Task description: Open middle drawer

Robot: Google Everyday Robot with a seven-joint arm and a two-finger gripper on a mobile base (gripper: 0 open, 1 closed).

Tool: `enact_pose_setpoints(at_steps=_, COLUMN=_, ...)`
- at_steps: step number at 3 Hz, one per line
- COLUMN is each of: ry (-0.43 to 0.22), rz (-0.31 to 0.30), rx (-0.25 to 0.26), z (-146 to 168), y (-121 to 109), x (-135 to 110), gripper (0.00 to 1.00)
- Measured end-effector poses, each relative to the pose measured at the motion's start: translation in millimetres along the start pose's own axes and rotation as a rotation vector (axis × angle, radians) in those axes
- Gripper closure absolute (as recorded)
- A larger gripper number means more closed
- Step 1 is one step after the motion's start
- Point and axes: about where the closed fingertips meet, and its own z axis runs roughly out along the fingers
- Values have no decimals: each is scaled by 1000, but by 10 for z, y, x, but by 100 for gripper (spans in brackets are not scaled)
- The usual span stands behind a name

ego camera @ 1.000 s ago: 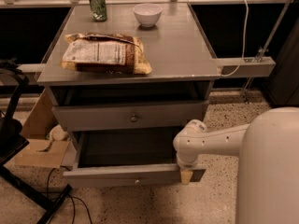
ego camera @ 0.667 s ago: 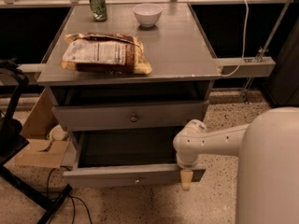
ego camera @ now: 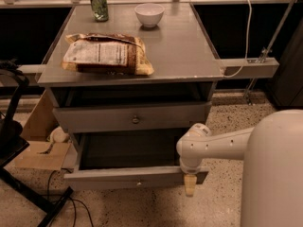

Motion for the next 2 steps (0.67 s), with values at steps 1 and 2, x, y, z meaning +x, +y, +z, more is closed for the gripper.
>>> enact_pose_setpoints(at_steps=1, ry=5, rz=23, rx=-67, z=-21, y=431, x=60, gripper=18)
enact_pose_setpoints(at_steps=2, ry=10, rz=35, rx=-97, z=-39, y=617, x=85, gripper=41)
